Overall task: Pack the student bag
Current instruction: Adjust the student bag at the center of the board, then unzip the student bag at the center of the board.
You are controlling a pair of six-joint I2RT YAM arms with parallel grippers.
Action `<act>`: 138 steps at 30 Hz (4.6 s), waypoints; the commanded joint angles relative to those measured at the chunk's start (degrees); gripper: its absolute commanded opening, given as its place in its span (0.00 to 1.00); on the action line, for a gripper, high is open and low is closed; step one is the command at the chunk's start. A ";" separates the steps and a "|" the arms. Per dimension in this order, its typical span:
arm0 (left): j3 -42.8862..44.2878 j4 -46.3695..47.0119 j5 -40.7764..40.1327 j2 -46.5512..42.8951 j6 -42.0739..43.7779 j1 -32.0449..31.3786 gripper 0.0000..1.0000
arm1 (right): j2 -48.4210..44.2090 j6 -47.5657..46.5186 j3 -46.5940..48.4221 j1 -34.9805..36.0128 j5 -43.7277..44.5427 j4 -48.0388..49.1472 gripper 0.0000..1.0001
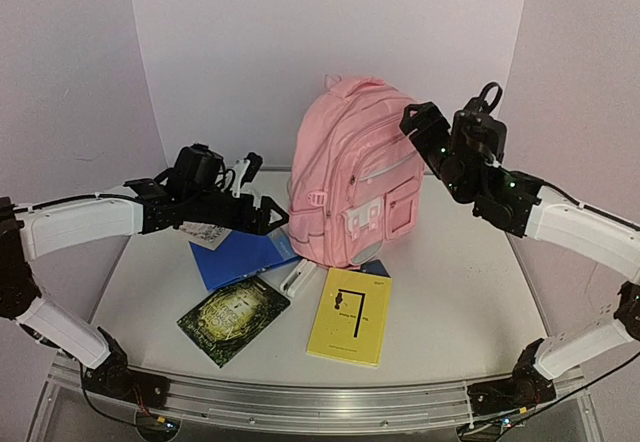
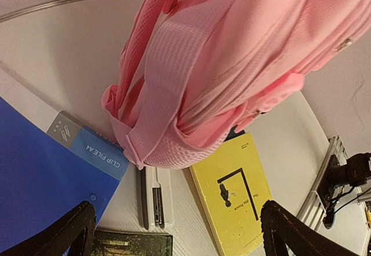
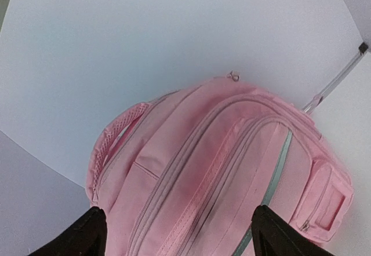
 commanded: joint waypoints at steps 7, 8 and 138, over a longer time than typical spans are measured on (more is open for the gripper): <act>1.52 7.13 -12.99 7.81 -5.58 -4.63 1.00 | 2.79 -14.70 4.41 -24.53 -35.17 -8.77 0.97; 1.47 7.17 -13.94 8.23 -5.80 -4.74 1.00 | 3.71 -14.68 4.12 -27.24 -39.48 -8.23 0.97; 6.73 -15.31 2.27 -10.54 -4.80 16.26 0.99 | 18.86 17.36 0.53 -32.80 -49.11 24.20 0.00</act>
